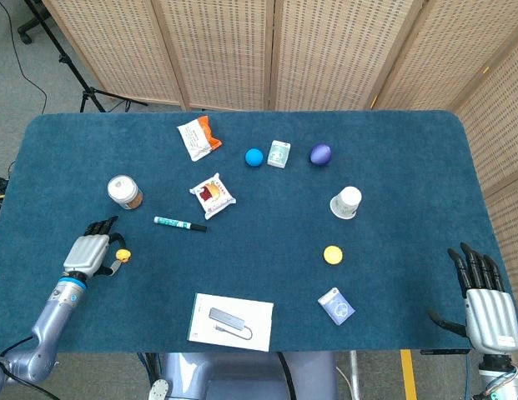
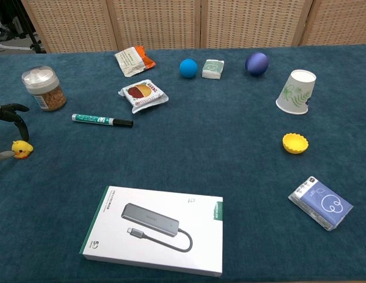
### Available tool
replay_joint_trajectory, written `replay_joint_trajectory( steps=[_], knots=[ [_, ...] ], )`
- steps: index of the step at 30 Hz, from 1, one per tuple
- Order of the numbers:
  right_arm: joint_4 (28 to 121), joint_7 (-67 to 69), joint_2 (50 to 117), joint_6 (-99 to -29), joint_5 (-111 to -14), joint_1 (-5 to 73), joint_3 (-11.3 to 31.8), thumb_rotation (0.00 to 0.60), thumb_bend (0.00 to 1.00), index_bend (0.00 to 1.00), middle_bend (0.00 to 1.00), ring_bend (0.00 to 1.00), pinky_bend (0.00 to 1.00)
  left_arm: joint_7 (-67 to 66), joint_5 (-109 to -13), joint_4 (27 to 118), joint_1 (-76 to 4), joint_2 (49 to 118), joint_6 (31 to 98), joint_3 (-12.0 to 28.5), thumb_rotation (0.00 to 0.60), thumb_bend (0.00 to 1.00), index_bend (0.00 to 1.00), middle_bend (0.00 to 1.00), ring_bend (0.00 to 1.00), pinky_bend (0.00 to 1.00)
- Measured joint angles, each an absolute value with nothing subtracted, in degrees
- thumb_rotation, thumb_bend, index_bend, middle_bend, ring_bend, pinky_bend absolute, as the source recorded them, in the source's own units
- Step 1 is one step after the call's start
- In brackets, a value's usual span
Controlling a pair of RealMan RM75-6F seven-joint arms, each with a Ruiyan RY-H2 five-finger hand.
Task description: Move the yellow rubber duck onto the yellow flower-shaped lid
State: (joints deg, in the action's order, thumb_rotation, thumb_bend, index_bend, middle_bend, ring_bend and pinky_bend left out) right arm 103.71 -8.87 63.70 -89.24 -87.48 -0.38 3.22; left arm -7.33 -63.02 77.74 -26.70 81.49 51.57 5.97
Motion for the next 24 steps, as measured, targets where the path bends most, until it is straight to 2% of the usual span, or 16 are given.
replay_joint_trajectory(
  steps=[4,10,16,20,24],
  knots=[
    [103.73,-8.76,63.64,-89.31,-87.44,-0.38,3.27,0.6,0.0,0.0,0.0,0.0,0.0,-7.94,-62.42,78.07,-26.78,81.49,51.84,5.97,0.6,0.39,0.55,0.0,0.0,0.0],
    [103.74,-8.66,63.6,-89.27,-87.39,-0.36,3.25,0.6,0.0,0.0,0.0,0.0,0.0,-8.01,-62.51,79.93,-26.59,80.51,52.93,6.13,0.6,0.39,0.55,0.0,0.0,0.0],
    [103.75,-8.77,63.6,-89.08,-87.17,-0.28,3.25,0.6,0.0,0.0,0.0,0.0,0.0,-7.27,-65.69,85.91,-26.91,78.21,54.74,6.7,0.6,0.38,0.55,0.0,0.0,0.0],
    [103.66,-8.43,63.66,-89.1,-87.06,-0.22,3.39,0.6,0.0,0.0,0.0,0.0,0.0,-9.44,-68.59,90.1,-28.94,77.92,55.46,7.39,0.6,0.38,0.56,0.0,0.0,0.0],
    [103.56,-7.89,63.52,-89.3,-86.84,-0.24,3.63,0.6,0.0,0.0,0.0,0.0,0.0,-11.33,-72.35,91.12,-32.89,80.5,54.33,8.01,0.6,0.38,0.58,0.0,0.0,0.0]
  ],
)
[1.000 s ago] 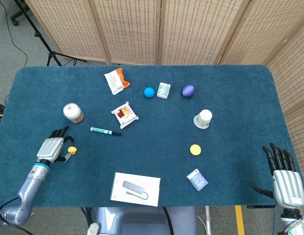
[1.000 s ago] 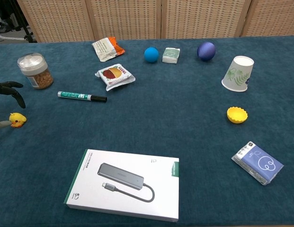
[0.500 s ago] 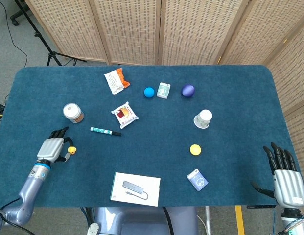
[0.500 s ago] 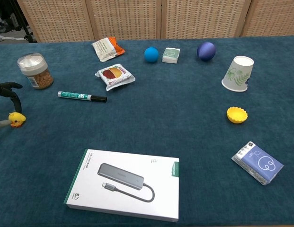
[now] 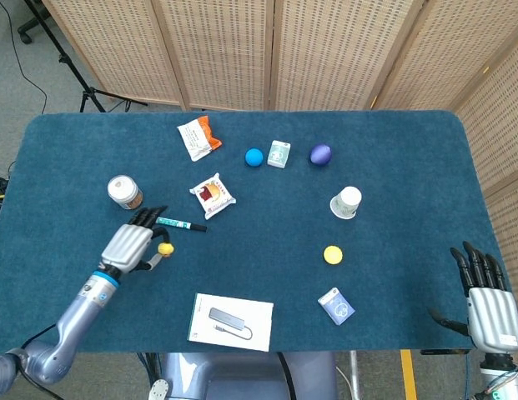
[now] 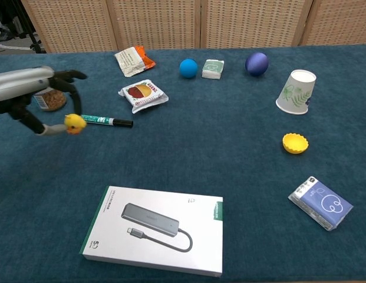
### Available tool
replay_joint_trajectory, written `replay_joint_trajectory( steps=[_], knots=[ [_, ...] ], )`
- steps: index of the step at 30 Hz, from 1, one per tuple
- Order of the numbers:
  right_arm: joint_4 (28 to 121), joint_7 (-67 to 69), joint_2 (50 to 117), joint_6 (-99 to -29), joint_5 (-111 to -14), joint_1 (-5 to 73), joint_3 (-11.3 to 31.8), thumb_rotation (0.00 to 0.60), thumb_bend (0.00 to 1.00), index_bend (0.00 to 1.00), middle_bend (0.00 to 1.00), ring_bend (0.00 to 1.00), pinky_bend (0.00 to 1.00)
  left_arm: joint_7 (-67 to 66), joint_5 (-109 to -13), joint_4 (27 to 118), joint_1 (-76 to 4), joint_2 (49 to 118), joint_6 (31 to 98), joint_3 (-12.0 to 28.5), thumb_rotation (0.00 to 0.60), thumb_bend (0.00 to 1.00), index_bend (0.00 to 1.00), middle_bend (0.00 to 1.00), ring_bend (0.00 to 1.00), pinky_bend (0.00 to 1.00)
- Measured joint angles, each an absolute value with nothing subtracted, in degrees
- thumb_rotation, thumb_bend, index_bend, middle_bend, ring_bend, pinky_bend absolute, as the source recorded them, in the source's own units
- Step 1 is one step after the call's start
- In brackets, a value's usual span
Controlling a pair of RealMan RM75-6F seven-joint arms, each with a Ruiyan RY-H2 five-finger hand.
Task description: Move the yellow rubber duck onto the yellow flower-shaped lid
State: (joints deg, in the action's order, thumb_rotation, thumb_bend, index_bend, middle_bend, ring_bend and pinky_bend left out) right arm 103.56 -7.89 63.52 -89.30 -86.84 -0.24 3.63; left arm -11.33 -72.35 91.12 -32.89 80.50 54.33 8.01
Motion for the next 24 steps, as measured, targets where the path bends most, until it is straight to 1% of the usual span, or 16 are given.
replay_joint_trajectory(
  steps=[5,10,17,22,23,24],
  knots=[
    [103.36,-7.18,63.23,-89.24,-86.19,-0.18,3.98,0.6,0.0,0.0,0.0,0.0,0.0,-14.6,-73.16,89.72,-38.5,85.75,49.97,8.93,0.6,0.38,0.58,0.0,0.0,0.0],
    [103.16,-7.08,63.21,-88.74,-85.68,0.03,4.08,0.6,0.0,0.0,0.0,0.0,0.0,-21.52,-69.64,87.58,-43.04,91.11,47.21,10.03,0.6,0.38,0.58,0.0,0.0,0.0],
    [102.83,-7.14,63.32,-88.1,-85.03,0.34,4.2,0.6,0.0,0.0,0.0,0.0,0.0,-30.45,-62.16,84.07,-48.69,98.93,46.72,11.53,0.6,0.37,0.58,0.0,0.0,0.0],
    [102.86,-7.09,63.26,-88.02,-84.93,0.41,4.21,0.6,0.0,0.0,0.0,0.0,0.0,-32.88,-59.39,81.98,-50.29,101.56,47.43,11.38,0.6,0.35,0.58,0.0,0.0,0.0],
    [102.92,-7.05,63.25,-88.01,-84.94,0.41,4.2,0.6,0.0,0.0,0.0,0.0,0.0,-33.18,-58.74,81.42,-50.59,102.06,47.6,11.31,0.6,0.33,0.57,0.0,0.0,0.0],
    [102.93,-6.99,63.24,-88.03,-84.96,0.41,4.2,0.6,0.0,0.0,0.0,0.0,0.0,-33.3,-58.3,81.12,-50.75,102.33,47.68,11.22,0.6,0.29,0.52,0.0,0.0,0.0]
  ],
)
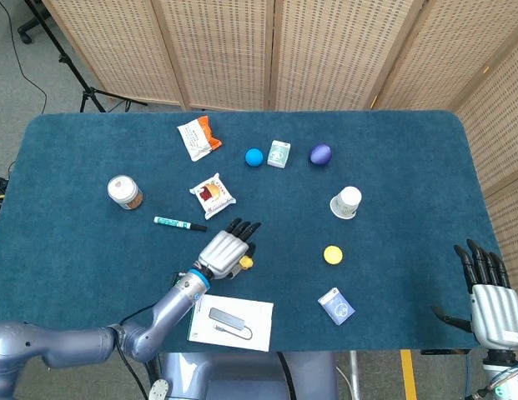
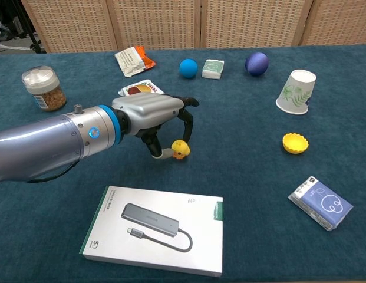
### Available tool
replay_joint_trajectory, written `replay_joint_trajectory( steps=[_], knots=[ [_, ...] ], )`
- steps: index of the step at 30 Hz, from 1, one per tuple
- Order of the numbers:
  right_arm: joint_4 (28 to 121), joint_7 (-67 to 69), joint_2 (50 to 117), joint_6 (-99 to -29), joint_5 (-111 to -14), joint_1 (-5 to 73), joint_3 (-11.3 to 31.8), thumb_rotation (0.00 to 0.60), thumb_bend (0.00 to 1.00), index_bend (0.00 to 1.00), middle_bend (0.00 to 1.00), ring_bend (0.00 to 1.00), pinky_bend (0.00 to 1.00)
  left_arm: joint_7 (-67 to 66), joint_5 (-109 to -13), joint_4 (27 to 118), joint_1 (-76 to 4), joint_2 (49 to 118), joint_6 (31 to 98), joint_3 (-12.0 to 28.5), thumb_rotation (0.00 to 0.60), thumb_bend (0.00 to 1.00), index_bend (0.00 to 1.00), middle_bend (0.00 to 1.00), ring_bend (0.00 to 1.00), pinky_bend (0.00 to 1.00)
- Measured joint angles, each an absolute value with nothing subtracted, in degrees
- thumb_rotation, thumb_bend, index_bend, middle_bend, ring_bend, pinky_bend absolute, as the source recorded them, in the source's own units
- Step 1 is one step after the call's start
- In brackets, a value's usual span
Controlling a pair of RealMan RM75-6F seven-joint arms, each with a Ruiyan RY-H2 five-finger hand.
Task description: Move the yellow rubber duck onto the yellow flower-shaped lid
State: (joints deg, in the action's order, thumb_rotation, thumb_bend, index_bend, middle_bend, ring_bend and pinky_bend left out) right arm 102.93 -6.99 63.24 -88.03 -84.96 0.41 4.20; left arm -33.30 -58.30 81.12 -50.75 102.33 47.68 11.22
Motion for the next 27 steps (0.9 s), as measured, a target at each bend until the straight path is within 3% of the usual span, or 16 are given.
replay_joint_trajectory(
  steps=[3,6,8,16,27],
  knots=[
    [102.88,-6.87,63.22,-88.18,-85.01,0.38,4.21,0.6,0.0,0.0,0.0,0.0,0.0,-32.88,-57.83,80.85,-51.02,102.66,47.8,10.86,0.6,0.1,0.24,0.0,0.0,0.0],
    [102.93,-7.0,63.25,-88.13,-84.96,0.4,4.18,0.6,0.0,0.0,0.0,0.0,0.0,-31.43,-58.4,81.08,-50.92,102.31,48.08,10.59,0.6,0.02,0.05,0.0,0.0,0.0],
    [102.97,-7.07,63.24,-88.08,-85.01,0.4,4.1,0.6,0.0,0.0,0.0,0.0,0.0,-30.82,-58.54,81.53,-50.84,101.82,48.3,10.5,0.6,0.01,0.01,0.0,0.0,0.0],
    [102.43,-7.23,63.47,-87.94,-85.09,0.58,4.09,0.6,0.0,0.0,0.0,0.0,0.0,-27.67,-62.25,88.6,-48.88,95.09,51.59,10.36,0.6,0.01,0.0,0.0,0.0,0.0],
    [98.28,-8.62,64.93,-85.53,-86.03,3.09,4.67,0.6,0.0,0.0,0.0,0.0,0.0,-13.36,-75.42,99.69,-35.94,71.61,66.97,6.63,0.6,0.0,0.0,0.0,0.0,0.0]
  ],
)
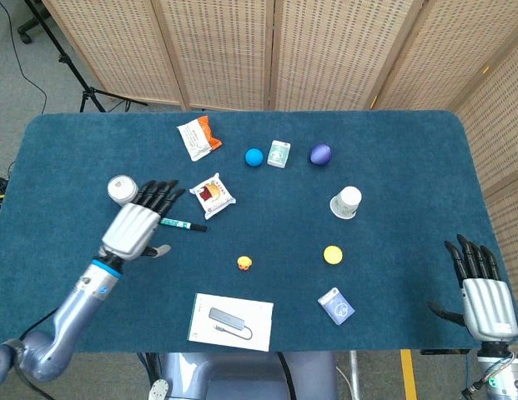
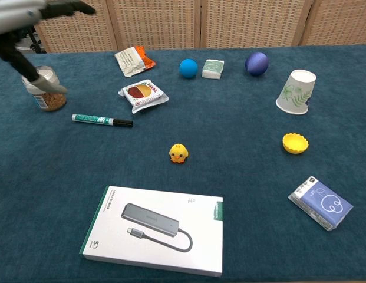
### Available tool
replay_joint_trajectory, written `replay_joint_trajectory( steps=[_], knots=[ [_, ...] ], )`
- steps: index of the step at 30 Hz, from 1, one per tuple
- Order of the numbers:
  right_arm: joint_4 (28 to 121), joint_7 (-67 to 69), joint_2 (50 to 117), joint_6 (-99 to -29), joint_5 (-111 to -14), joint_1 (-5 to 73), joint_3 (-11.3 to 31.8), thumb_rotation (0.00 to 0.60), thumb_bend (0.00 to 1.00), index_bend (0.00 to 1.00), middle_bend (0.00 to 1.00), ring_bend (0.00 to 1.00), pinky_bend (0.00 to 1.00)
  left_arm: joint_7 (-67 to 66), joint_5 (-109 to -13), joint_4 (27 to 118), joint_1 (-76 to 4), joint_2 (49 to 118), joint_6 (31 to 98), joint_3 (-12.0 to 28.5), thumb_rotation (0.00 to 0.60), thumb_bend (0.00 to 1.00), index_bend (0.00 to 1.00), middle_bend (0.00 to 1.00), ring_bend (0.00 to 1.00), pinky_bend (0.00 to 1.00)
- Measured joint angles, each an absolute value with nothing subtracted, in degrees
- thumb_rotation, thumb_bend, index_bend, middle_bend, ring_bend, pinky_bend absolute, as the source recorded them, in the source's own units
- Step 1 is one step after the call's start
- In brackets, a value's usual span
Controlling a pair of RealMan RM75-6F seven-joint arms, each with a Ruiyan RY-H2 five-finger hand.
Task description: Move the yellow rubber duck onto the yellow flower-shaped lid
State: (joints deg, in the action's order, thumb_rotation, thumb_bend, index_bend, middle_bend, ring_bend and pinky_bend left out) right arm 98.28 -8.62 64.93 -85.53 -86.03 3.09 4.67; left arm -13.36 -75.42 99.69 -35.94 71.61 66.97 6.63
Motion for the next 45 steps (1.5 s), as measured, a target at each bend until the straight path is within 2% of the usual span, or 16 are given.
replay_joint_trajectory(
  steps=[4,7,14,21,25,29,34,37,45],
  knots=[
    [95.49,-9.55,66.08,-82.01,-86.54,5.99,5.1,0.6,0.0,0.01,0.0,0.0,0.0,-5.02,-77.89,99.19,-31.28,67.16,71.25,5.17,0.6,0.0,0.0,0.0,0.0,0.0],
    [95.06,-9.88,66.76,-79.31,-87.31,8.47,5.45,0.6,0.0,0.05,0.0,0.0,0.0,1.2,-79.13,98.36,-27.27,64.58,74.46,3.87,0.6,0.0,0.0,0.0,0.0,0.0],
    [98.21,-9.05,67.62,-68.6,-88.25,16.2,6.39,0.6,0.01,0.23,0.0,0.0,0.0,9.28,-78.32,98.76,-17.3,58.26,80.01,0.25,0.6,0.0,0.0,0.0,0.0,0.0],
    [102.51,-12.9,70.52,-61.09,-86.75,22.69,7.81,0.6,0.09,0.29,0.0,0.0,0.0,11.65,-78.27,99.29,-15.42,56.26,81.67,0.63,0.6,0.01,0.0,0.0,0.0,0.0],
    [99.56,-17.04,76.57,-53.25,-82.37,30.02,9.7,0.6,0.14,0.29,0.0,0.0,0.0,12.32,-78.55,99.0,-14.84,55.87,80.93,1.43,0.6,0.01,0.0,0.0,0.0,0.0],
    [95.08,-21.49,83.89,-48.54,-76.89,36.29,11.33,0.6,0.18,0.31,0.0,0.0,0.0,12.28,-78.62,98.78,-14.46,55.7,80.45,2.05,0.6,0.01,0.0,0.0,0.0,0.0],
    [88.69,-26.01,92.22,-45.97,-70.5,41.56,12.82,0.6,0.25,0.34,0.0,0.0,0.0,12.54,-79.18,98.69,-14.18,55.59,80.22,2.51,0.6,0.01,0.0,0.0,0.0,0.0],
    [85.25,-27.68,96.19,-45.31,-67.53,44.16,13.65,0.6,0.26,0.35,0.0,0.0,0.0,12.15,-79.61,98.76,-14.1,55.62,79.81,2.64,0.6,0.01,0.0,0.0,0.0,0.0],
    [80.14,-30.56,101.68,-44.85,-61.75,48.72,14.82,0.6,0.26,0.35,0.0,0.0,0.0,11.58,-79.08,98.86,-14.05,55.71,78.54,3.5,0.6,0.01,0.0,0.0,0.0,0.0]
  ],
)
